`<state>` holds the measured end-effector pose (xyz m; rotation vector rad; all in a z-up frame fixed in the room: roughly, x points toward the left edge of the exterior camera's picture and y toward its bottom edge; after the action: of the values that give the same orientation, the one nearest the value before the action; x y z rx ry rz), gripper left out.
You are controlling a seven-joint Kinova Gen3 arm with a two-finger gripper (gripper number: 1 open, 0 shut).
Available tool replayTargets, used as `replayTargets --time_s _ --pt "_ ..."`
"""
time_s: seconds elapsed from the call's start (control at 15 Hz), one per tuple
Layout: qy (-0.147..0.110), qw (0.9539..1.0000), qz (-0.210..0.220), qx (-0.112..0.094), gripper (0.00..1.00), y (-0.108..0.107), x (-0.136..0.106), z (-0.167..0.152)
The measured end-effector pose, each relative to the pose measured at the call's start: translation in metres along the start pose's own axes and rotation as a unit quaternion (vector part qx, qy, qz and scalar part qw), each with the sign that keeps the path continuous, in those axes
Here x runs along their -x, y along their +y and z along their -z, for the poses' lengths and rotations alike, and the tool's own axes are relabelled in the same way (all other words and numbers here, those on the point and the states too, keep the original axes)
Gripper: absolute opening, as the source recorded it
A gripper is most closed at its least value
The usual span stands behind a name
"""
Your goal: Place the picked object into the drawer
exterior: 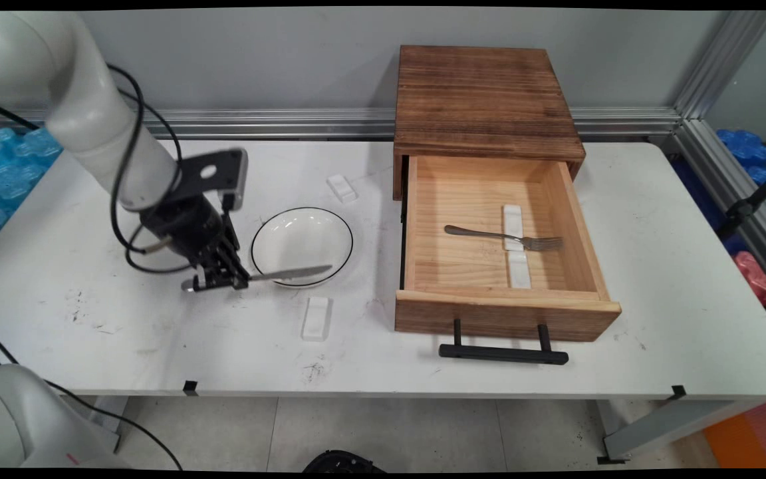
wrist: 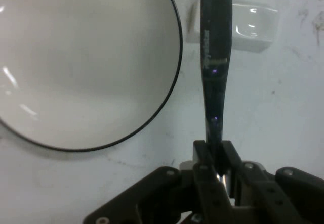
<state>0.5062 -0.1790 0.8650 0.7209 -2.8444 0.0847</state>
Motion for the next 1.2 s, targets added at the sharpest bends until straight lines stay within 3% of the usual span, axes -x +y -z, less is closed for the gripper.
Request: replayTargets --time_s 0.27,0.47,0.8,1.2 --pt "0.006 1.0 0.0 -0.004 0.0 -0.006 -0.013 0.028" --pt "0.022 0.9997 -0.005 -0.007 0.0 -0.01 -0.037 0.047" --pt "0.069 0.9974 -0.019 -0.01 0.0 -0.012 -0.099 0.063" --pt "0.111 0.9932 -0.032 -0.016 0.0 -0.009 -0.186 0.053"
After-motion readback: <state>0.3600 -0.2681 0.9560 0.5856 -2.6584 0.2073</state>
